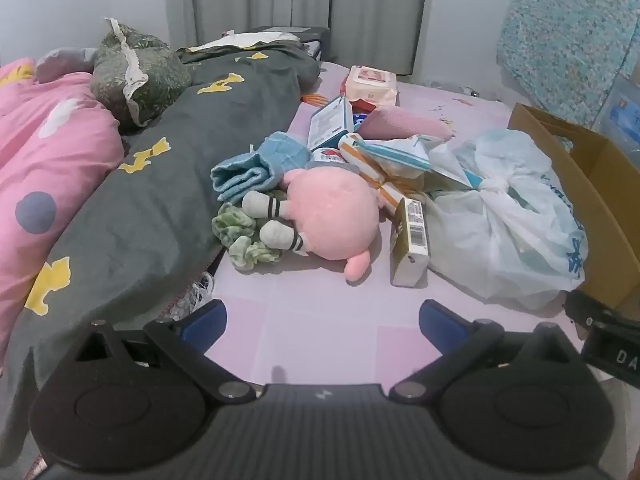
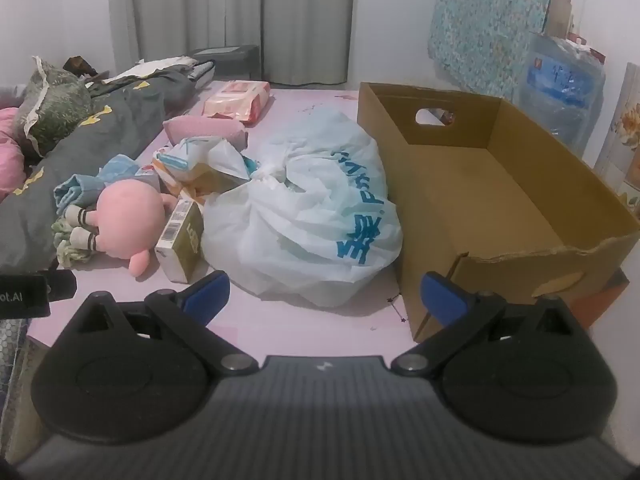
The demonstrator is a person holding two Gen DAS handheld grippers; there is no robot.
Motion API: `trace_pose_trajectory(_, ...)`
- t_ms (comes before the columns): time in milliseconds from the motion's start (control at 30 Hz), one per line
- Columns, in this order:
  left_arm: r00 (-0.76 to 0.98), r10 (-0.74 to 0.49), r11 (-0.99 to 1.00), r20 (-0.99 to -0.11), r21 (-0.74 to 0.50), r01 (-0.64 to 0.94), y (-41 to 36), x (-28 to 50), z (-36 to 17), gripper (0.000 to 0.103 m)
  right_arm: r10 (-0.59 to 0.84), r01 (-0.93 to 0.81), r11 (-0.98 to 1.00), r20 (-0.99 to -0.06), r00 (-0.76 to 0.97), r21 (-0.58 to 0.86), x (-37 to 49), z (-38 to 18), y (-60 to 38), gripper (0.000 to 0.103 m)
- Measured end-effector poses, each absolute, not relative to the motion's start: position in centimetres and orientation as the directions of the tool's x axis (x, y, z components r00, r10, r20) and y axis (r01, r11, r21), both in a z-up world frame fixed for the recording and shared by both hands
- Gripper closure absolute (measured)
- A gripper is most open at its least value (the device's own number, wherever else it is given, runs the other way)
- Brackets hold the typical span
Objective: Organize soft objects
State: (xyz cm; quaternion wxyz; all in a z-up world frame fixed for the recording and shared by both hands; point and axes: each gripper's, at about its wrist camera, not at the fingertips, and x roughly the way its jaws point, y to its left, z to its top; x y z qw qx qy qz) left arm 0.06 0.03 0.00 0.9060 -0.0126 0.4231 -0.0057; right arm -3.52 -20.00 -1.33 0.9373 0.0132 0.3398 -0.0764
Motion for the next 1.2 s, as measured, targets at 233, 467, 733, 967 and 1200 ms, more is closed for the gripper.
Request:
trace_pose_trajectory(233,0.643,-0.017,1.000,-0.766,-0.011,0.013,-0.4,0.1,-1.0,0.000,-0.122,0.155,0.988,-0.658,0.743,-0.007,-3.2,-1.5,-20.2,0.001)
trace_pose_trajectory(467,0.643,-0.020,1.000,-0.766,-0.017,0.010,-0.4,0.2,-0.8,0.000,-0.146,0.165,0.986,-0.658,0.739,-0.033,-2.3,-2.0,-20.2,0.001)
trace_pose_trajectory(733,0.645,-0.017,1.000,-0.764,-0.012,0.013,-0.5,0.3,-0.6,0.000,-0.143,0.168,0.985,-0.660,0.738,-0.026,-2.5,-1.7,-20.5,0.001)
trace_pose_trajectory(967,0.647,-0.018,1.000,-0.762,-0.011,0.015,-0.5,0.3,-0.5,0.000,-0.136,0.168,0.986,-0.667,0.732,-0.017,-2.4,-1.9,-20.6,0.001)
trace_pose_trajectory(1200,0.647,-0.015,1.000,-0.762,-0.012,0.010,-0.5,0.3,-0.3,0.000,-0.127,0.166,0.986,-0.671,0.730,-0.006,-2.4,-2.0,-20.7,0.001)
